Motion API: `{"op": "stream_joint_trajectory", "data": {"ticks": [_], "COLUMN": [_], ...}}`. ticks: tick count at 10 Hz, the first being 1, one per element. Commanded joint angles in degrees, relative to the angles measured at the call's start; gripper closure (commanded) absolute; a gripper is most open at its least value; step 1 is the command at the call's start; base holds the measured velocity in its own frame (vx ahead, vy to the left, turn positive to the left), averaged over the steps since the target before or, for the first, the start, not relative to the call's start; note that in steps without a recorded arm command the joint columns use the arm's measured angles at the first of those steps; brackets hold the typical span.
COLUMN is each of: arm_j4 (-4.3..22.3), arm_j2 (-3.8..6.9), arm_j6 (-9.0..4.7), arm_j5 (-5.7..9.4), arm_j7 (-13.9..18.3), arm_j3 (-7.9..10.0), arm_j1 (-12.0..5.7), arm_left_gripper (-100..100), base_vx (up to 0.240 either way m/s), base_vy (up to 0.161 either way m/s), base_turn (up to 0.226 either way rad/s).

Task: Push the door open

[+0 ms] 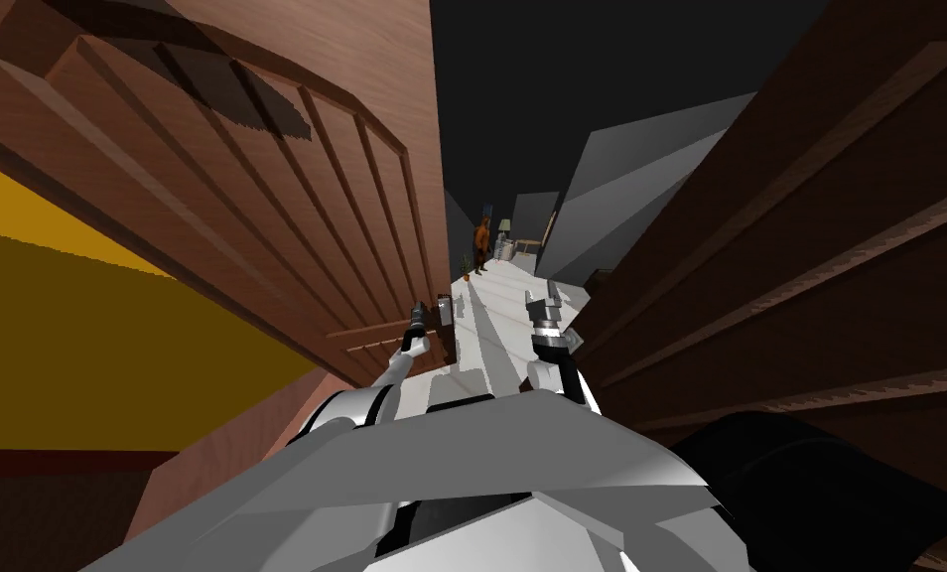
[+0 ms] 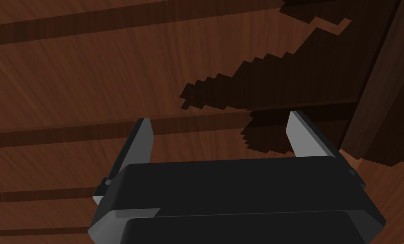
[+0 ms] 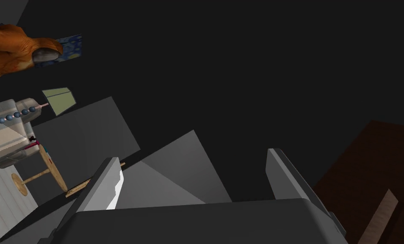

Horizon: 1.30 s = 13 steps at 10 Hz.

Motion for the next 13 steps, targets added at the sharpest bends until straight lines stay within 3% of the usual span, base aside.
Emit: {"op": "stream_joint_trajectory", "data": {"ticks": [1,5,9,10,11,13], "arm_j4": [0.3,0.2,0.2,0.2,0.1,0.1], "arm_j2": [0.15,-0.16,-1.44,-1.44,-2.19,-3.17], "arm_j6": [0.18,1.07,1.95,1.95,2.27,2.62], "arm_j5": [-1.68,-6.19,-10.67,-10.67,-12.34,-14.08], "arm_j7": [1.7,5.9,10.1,10.1,11.6,13.3], "arm_j3": [-0.29,-1.01,-1.72,-1.72,-1.98,-2.26], "arm_j1": [-0.16,-0.16,-0.16,-0.16,-0.16,-0.16], "arm_left_gripper": [-100,-100,-100,-100,-100,-100], "base_vx": [0.017,0.014,-0.031,-0.046,-0.061,-0.135], "base_vy": [0.036,0.018,-0.027,-0.041,-0.072,-0.113], "base_turn": [0.177,0.181,0.165,0.038,0.147,0.106]}}
